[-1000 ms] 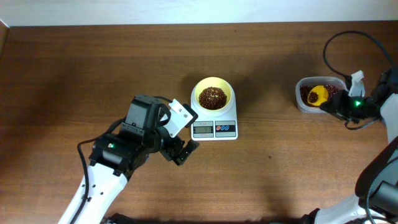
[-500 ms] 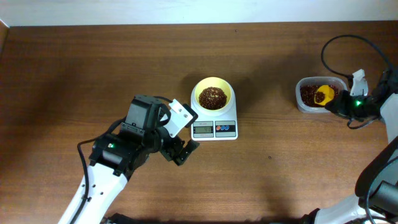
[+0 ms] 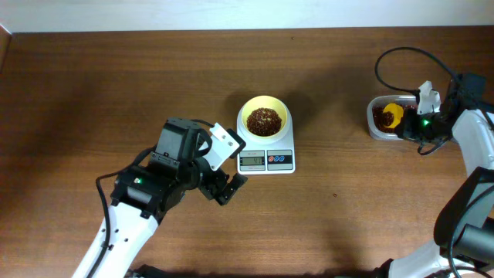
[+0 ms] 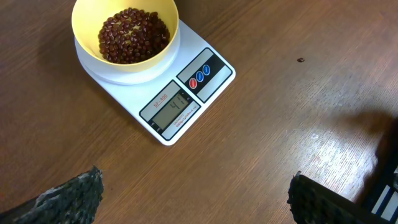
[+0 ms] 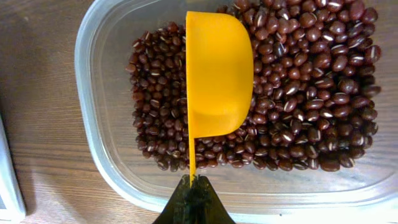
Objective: Scoop item into bowl and weigh 50g on scale
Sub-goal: 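Dip the scoop into the bean tub and scoop a small amount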
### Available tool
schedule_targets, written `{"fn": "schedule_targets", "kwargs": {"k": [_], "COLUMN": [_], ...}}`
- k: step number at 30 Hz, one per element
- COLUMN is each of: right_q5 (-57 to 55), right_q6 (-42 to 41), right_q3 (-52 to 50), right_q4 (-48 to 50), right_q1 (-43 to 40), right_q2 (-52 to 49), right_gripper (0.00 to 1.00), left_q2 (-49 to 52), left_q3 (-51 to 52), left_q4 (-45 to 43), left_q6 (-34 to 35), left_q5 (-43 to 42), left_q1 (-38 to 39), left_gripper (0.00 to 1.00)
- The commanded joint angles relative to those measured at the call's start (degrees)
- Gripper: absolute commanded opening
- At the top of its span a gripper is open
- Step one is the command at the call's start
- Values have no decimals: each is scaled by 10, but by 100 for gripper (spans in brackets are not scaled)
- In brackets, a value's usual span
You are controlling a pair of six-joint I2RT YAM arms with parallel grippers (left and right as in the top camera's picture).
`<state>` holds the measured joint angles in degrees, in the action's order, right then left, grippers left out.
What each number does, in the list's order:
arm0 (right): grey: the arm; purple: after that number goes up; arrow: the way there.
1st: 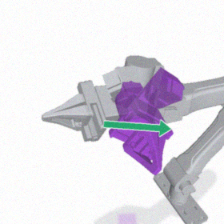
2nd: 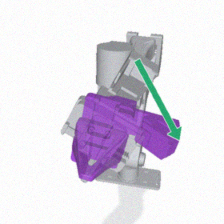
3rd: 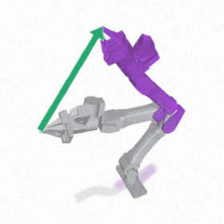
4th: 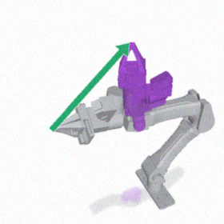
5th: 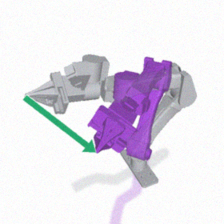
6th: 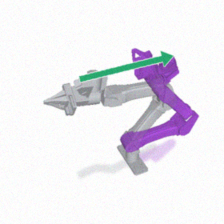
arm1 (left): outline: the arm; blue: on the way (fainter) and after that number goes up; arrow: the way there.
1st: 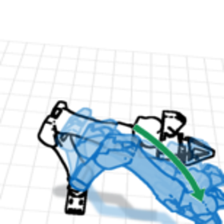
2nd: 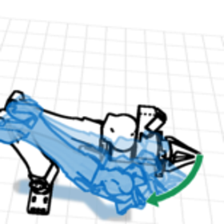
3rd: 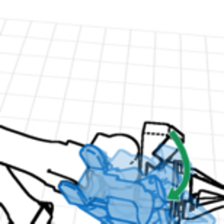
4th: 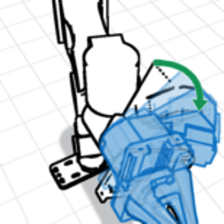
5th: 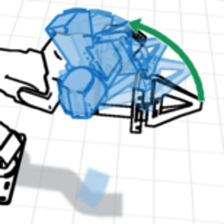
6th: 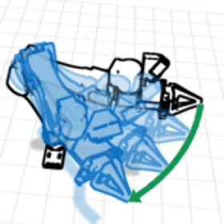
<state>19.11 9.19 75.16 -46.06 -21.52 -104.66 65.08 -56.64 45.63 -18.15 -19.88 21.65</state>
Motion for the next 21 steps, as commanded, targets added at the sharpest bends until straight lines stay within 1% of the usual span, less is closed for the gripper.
{"fn": "schedule_targets", "kwargs": {"k": [1, 4, 8, 12, 18, 21], "right_q5": [-45, -4, 19, 97, 124, 124], "right_q6": [7, 7, 6, 6, 6, 4], "right_q3": [1, 1, 1, 1, 1, 1], "right_q4": [-2, -17, -28, -28, -28, -33], "right_q1": [1, 3, 16, 16, 14, -7], "right_q2": [-7, -7, -7, -7, -7, -7], "right_gripper": [4, 4, 4, 4, 4, 4], "left_q2": [-7, -7, -7, -7, -7, -7], "left_q3": [3, 3, 3, 3, 3, 3], "left_q4": [-1, -1, -1, -1, -1, -1], "left_q6": [4, 4, 4, 4, 4, 4], "left_q5": [2, 2, 2, 2, 2, 2], "left_q1": [1, 1, 1, 1, 1, 1], "left_gripper": [99, 99, 99, 99, 99, 99]}}
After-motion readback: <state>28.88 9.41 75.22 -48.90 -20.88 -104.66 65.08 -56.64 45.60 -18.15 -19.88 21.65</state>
